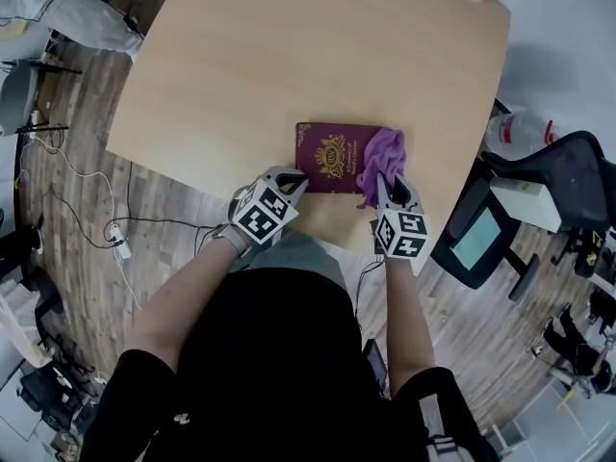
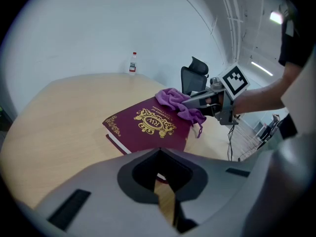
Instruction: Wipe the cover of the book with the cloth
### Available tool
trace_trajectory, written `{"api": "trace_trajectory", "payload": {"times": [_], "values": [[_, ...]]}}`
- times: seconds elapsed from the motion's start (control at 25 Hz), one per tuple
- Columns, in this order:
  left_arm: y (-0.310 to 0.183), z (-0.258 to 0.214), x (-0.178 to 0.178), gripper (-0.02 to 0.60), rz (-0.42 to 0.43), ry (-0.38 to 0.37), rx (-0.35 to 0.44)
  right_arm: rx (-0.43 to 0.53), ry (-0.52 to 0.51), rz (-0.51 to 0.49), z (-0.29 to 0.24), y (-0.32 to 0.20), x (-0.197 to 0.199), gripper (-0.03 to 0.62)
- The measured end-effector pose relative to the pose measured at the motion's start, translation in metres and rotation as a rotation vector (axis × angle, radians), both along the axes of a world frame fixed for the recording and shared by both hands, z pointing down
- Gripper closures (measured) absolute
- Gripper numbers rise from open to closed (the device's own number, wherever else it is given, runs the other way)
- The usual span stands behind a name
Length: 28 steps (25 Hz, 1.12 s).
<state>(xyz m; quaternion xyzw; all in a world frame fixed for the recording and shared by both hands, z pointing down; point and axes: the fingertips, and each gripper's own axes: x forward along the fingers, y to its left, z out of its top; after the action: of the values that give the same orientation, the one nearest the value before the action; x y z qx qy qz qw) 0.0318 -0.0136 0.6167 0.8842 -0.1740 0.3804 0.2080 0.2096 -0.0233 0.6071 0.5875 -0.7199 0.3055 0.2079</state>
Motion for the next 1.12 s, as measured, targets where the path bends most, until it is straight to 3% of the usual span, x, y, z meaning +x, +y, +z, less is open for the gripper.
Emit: {"api": "trace_trajectory", "payload": {"times": [0.52, 1.12], "values": [[-0.001, 0.002, -0.001, 0.562, -0.037, 0.009, -0.013, -0.116, 0.016, -0.046, 0.005, -0.056, 0.005, 0.505], [-0.002, 0.001, -0.001, 0.563, -0.076, 0.007, -0.011, -0.104, 0.042, -0.121, 0.003, -0.084, -0.025, 0.506]]}}
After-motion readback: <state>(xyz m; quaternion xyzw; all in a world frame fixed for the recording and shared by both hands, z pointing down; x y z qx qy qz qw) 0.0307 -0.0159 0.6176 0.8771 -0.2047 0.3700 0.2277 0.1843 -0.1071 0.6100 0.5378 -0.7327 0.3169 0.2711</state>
